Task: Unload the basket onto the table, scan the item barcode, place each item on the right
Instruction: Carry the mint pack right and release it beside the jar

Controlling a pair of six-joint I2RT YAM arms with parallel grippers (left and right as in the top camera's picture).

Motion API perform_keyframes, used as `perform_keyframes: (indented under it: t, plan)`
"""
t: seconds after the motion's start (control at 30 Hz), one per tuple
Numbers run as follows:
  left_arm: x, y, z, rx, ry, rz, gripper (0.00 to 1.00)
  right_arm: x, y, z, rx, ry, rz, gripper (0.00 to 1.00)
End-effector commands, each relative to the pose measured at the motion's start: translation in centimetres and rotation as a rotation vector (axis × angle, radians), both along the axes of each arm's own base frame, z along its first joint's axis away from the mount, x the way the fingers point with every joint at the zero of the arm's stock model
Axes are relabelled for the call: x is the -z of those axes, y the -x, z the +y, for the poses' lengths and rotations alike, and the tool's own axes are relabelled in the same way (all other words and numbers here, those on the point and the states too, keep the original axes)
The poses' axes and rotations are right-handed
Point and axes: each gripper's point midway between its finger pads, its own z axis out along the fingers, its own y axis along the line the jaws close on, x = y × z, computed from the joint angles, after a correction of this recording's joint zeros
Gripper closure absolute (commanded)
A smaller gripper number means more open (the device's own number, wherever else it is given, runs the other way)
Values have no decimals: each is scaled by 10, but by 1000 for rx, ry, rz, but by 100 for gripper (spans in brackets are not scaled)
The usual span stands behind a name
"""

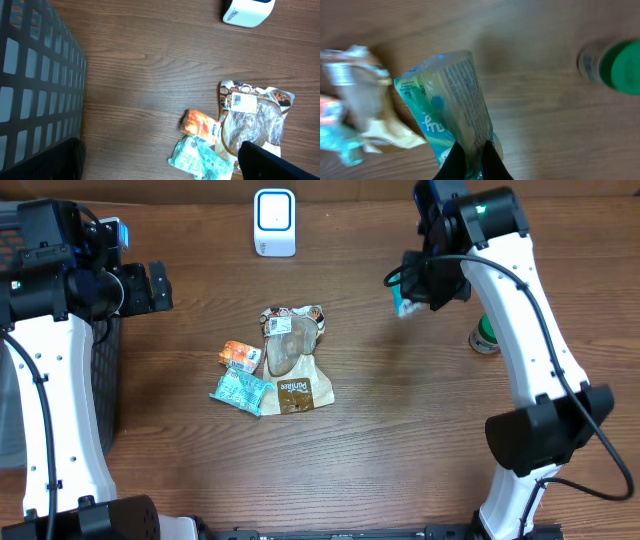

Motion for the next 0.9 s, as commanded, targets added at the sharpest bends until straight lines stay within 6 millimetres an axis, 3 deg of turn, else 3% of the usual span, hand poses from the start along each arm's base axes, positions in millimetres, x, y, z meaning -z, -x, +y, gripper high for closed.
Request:
perform_keyframes:
  t: [0.0,0.2,0.37,0.77,0.87]
  plan:
    - [-10,-2,0,13,-18,-27,1,33,5,-19,81,10,81,96]
    - [-10,-2,0,14,-17,-27,0,92,22,-49,150,34,193,96]
    - [-10,-2,0,14,-18,-27,0,118,32,-72,184,75,233,96]
    - [-10,-2,1,13,-17,-27,1,121,41,-102,131,229,253,86]
    - [-10,-2,1,12,-18,-27,1,121,41,-102,135,228,253,66]
